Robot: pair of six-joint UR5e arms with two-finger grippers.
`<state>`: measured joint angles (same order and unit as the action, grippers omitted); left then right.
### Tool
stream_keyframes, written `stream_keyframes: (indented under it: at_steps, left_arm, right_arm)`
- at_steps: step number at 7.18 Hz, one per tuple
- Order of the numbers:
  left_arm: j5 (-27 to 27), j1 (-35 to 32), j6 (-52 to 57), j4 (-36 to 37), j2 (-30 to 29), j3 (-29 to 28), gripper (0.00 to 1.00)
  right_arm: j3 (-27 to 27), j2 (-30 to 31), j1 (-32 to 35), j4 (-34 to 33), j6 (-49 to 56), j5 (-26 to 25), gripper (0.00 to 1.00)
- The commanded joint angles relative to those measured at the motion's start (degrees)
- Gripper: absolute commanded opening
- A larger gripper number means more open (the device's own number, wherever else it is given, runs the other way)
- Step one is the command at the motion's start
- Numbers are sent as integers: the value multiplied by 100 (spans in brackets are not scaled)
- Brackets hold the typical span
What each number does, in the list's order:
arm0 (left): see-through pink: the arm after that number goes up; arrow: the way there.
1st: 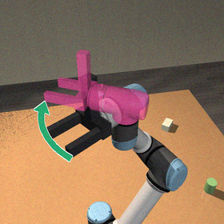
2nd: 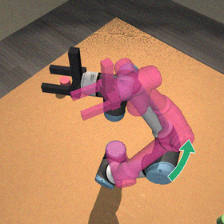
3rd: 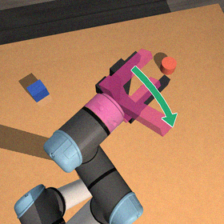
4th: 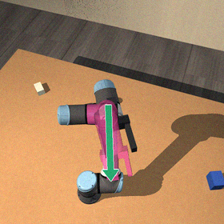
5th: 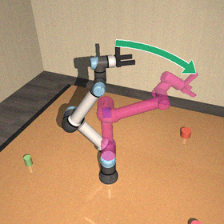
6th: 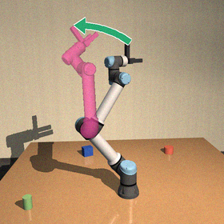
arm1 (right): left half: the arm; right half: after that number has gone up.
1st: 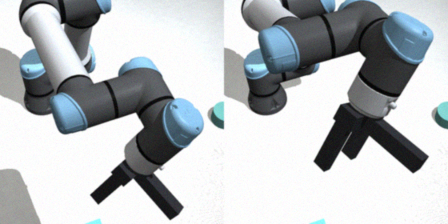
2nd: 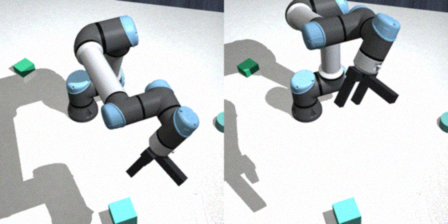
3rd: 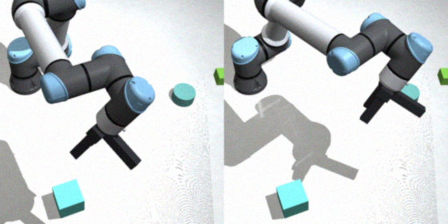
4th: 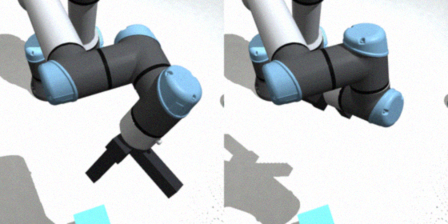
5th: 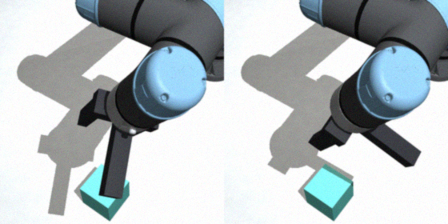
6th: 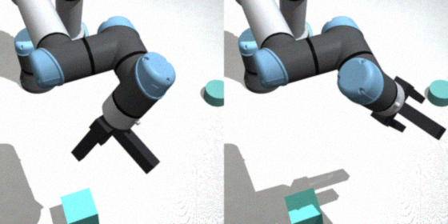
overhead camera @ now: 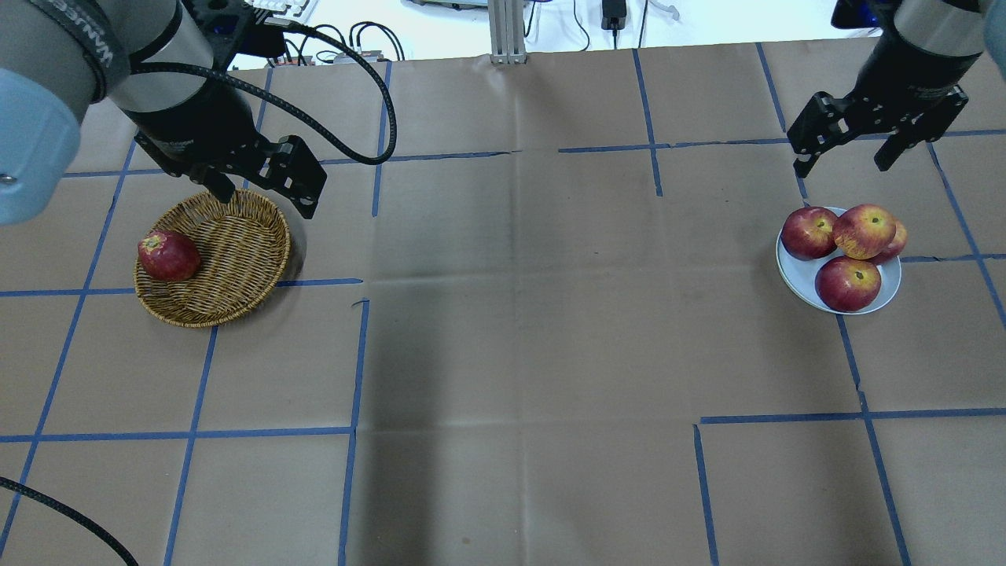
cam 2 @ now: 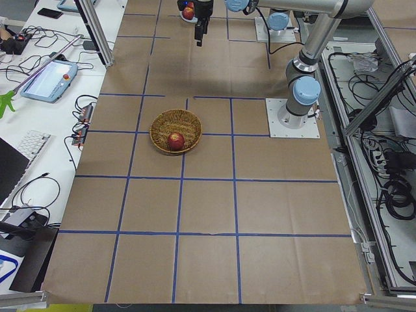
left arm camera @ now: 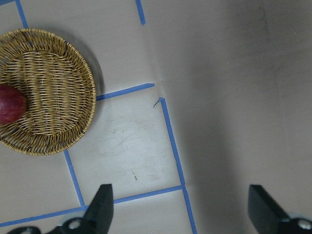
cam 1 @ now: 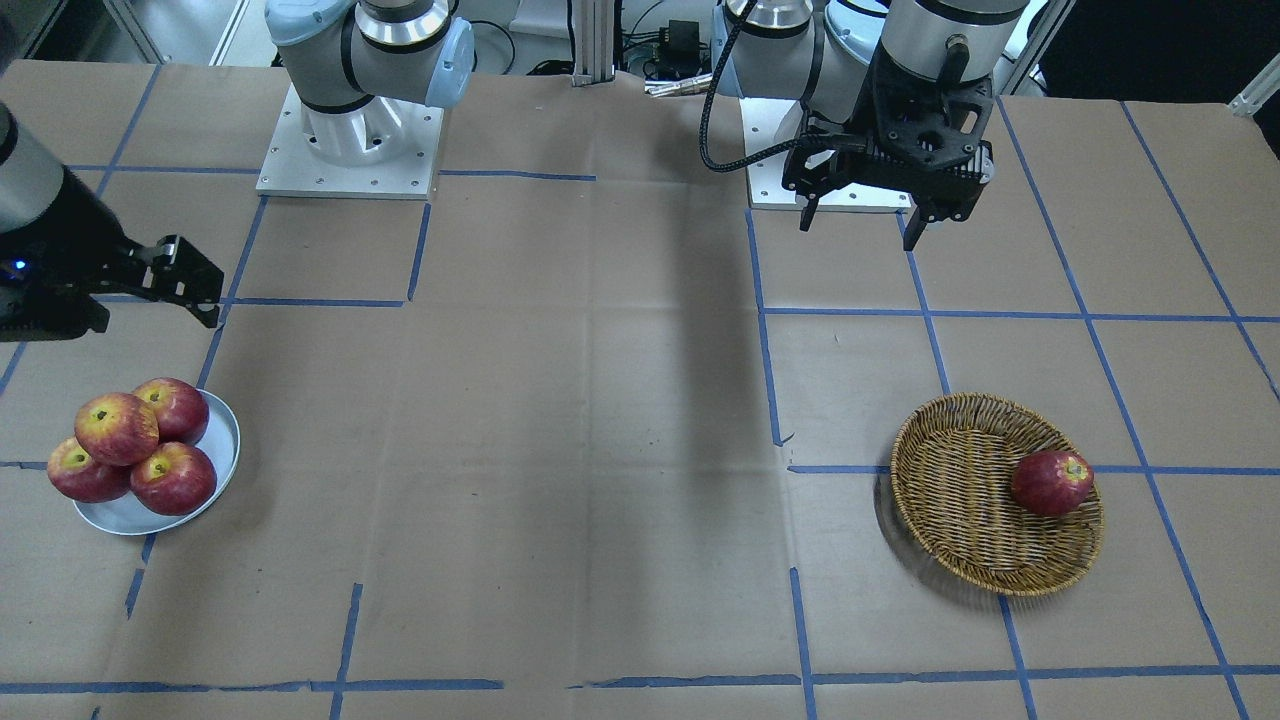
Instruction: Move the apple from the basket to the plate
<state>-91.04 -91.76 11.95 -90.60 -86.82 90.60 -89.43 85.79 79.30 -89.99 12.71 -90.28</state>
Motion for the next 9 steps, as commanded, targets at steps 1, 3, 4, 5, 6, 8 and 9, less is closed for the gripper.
stream_keyframes:
  at_steps: [1, 3, 4, 5, 6, 8, 9]
  left_arm:
    - [-2, 0, 0, -19, 7, 1, 95]
    - [-2, 0, -9, -46, 7, 1, 97]
    - [-2, 0, -9, -63, 7, 1, 98]
    - [-2, 0, 0, -72, 7, 1, 98]
    - [-2, 0, 0, -81, 16, 1, 98]
    - [-2, 0, 0, -90, 16, 1, 98]
    - [-2, 0, 0, -90, 16, 1, 98]
  right_arm:
    - [-188, 368, 707, 105, -830, 1, 100]
    - [-197, 377, 762, 131, -849, 1, 100]
    - [-206, 517, 919, 157, -1154, 36, 100]
    - [-206, 518, 981, 149, -1165, 36, 100]
    - [-197, 457, 1226, 44, -1192, 36, 100]
    - [-197, 456, 1228, 43, -1192, 36, 100]
    - [-163, 404, 1219, 35, -1174, 19, 100]
